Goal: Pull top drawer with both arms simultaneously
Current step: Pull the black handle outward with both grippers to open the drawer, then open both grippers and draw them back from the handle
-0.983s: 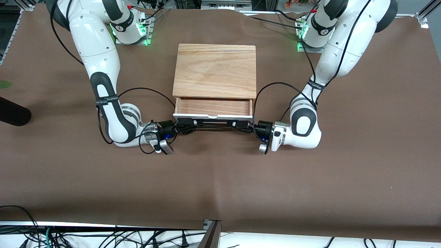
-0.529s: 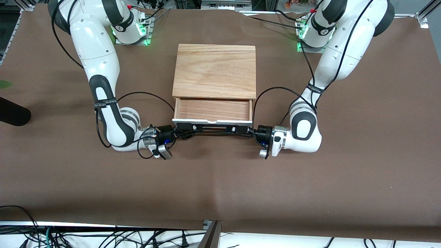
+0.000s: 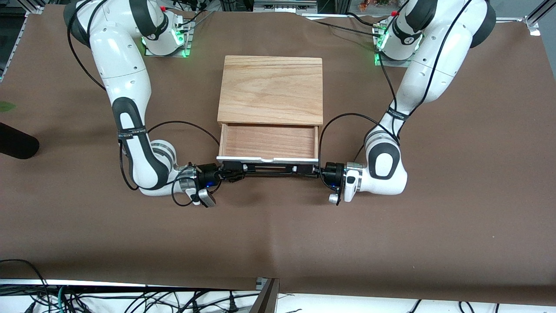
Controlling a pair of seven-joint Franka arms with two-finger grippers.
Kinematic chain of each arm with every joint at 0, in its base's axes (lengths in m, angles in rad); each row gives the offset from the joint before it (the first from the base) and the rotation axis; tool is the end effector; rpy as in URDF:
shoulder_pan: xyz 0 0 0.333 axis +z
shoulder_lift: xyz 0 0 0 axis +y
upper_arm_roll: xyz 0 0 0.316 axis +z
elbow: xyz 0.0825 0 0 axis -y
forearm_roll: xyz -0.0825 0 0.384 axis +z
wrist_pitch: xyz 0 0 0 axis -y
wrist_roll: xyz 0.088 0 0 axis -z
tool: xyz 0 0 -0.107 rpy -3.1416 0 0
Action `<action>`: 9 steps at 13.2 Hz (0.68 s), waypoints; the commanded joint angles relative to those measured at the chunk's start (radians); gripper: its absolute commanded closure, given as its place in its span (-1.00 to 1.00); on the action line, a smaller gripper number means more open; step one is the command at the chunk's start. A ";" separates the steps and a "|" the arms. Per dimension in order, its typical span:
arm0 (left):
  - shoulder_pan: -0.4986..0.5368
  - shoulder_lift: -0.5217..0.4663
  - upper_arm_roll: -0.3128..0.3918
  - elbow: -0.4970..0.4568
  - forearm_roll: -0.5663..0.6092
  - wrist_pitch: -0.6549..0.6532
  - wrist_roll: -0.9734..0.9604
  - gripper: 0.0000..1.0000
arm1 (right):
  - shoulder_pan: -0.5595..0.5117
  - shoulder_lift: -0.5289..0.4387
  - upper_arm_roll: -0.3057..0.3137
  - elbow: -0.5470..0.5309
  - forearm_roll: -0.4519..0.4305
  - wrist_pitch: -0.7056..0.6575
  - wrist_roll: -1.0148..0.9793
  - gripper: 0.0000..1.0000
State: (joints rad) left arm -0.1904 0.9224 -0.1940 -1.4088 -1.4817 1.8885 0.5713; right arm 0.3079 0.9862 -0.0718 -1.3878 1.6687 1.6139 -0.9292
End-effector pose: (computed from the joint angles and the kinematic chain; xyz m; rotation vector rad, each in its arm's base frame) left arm 0.6550 -0.3109 0.1876 1.7024 0.0276 -0.2269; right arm 0.6571 0.2761 0.1550 -1.5760 -0.2358 0.0301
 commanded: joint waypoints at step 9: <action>0.014 -0.047 0.007 -0.009 -0.011 -0.097 -0.061 -1.00 | -0.072 0.049 -0.063 0.098 0.017 0.092 0.029 -1.00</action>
State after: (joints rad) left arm -0.1846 0.9129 -0.1983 -1.3902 -1.4823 1.8304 0.5357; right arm 0.2235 1.0253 -0.1025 -1.3251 1.6950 1.7039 -0.9160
